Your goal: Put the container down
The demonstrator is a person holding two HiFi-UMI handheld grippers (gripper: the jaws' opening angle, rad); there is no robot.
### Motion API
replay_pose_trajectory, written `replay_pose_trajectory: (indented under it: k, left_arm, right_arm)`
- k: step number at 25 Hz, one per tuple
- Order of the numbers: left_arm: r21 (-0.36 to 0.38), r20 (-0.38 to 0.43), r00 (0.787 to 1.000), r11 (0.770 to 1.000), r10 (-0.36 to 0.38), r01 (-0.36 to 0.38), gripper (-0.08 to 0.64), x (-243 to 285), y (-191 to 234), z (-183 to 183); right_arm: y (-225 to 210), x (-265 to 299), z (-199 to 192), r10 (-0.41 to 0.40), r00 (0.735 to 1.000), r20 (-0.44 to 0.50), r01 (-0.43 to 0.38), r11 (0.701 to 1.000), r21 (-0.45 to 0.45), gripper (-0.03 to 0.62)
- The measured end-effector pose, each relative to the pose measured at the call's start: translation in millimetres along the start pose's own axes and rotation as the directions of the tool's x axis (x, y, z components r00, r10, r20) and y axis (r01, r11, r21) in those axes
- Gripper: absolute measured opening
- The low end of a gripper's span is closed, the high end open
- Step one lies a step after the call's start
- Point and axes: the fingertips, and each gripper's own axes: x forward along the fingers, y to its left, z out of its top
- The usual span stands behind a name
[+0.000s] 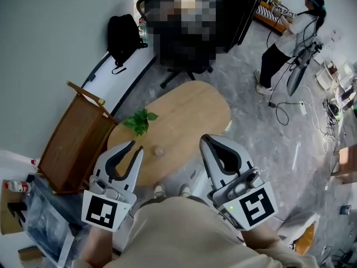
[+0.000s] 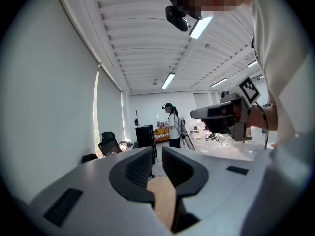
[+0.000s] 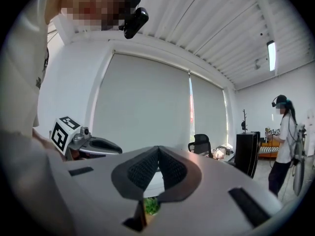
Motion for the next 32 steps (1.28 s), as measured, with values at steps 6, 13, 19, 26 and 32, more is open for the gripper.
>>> replay_pose_trajectory:
  k: [6, 13, 19, 26, 32]
  left_arm:
    - [0.036, 0.026, 0.999, 0.999, 0.029, -0.030, 0.020, -14.7, -6.7, -4.6]
    - [-0.011, -0.014, 1.000, 1.000, 0.023, -0.023, 0.015, -15.7, -9.4, -21.6]
    - [-0.021, -0.009, 1.000, 1.000, 0.014, -0.014, 0.014, -10.8, -6.0, -20.4]
    - [-0.029, -0.025, 1.000, 0.999, 0.016, -0.017, 0.014, -10.7, -0.3, -23.2]
    - [-0.033, -0.031, 0.999, 0.999, 0.011, -0.012, 0.014, -10.2, 2.3, -28.2]
  right_arm:
    - [10.1, -13.5, -18.6, 0.041, 0.995, -0.086, -0.041, 0.999, -0.003, -0.005]
    - [10.5, -13.9, -25.7, 0.047, 0.994, -0.096, -0.047, 0.999, 0.005, -0.005]
    - [-2.0, -5.4, -40.1, 0.031, 0.993, -0.118, -0.031, 1.000, 0.005, -0.005]
    - [-7.0, -2.5, -45.4, 0.016, 0.991, -0.135, -0.015, 1.000, 0.011, -0.005]
    - [-8.3, 2.8, -48.6, 0.000, 0.990, -0.139, 0.004, 1.000, 0.028, -0.005]
